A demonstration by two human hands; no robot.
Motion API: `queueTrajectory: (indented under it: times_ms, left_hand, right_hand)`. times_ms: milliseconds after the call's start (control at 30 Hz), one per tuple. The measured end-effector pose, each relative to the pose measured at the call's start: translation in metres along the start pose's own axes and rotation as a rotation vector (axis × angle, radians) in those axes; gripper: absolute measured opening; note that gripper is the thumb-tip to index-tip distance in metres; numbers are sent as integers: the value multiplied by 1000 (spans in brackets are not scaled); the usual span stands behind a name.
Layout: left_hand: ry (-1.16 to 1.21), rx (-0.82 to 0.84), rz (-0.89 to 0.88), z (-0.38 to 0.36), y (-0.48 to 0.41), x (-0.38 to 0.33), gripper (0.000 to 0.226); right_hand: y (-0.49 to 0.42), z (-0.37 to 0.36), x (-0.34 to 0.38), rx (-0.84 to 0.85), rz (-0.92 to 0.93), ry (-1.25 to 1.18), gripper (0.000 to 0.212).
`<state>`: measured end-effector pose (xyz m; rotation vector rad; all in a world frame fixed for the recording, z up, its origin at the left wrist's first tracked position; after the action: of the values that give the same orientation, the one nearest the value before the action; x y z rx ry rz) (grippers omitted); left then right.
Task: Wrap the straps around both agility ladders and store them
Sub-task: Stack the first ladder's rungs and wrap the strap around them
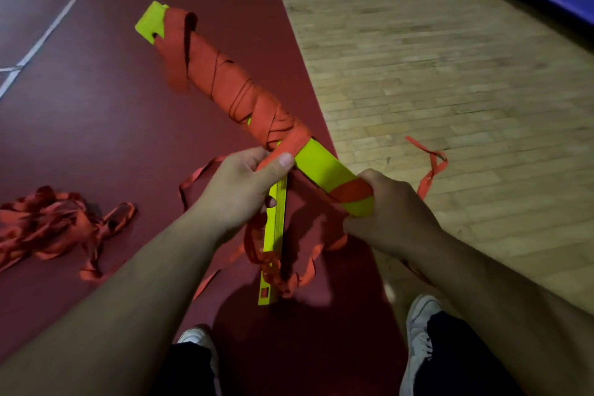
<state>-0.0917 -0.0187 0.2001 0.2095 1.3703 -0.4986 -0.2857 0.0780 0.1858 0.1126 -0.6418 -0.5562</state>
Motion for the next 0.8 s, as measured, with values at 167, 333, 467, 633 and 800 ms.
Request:
queueTrajectory:
  times_ms: [167, 333, 467, 633, 800]
  left_hand:
    - [39, 12, -77, 9, 1, -7, 36]
    - [168, -26, -58, 8, 3, -2, 36]
    - [269, -19, -26, 10, 2, 7, 90]
    - [455, 129, 0, 2, 3, 4, 115]
    - [579, 192, 27, -4, 8, 2, 79]
  right_hand:
    - [7, -4, 7, 59, -2, -142, 41]
    - [11, -1, 10, 183, 19, -199, 33]
    - [18, -3, 16, 279, 55, -266, 35]
    - [21, 1, 23, 504, 75, -388, 31]
    - [20, 2, 16, 853, -87, -559, 24]
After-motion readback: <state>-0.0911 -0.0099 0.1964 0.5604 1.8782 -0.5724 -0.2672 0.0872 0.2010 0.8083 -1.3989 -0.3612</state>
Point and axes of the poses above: each hand's wrist, its own y-axis away from the middle knuckle, its own z-axis out of the back of the hand, x = y × z, the point moved 2 cm from there along -y, towards the middle knuckle, and after that the axes turned 12 degrees about -z, right-handed, at the moved point
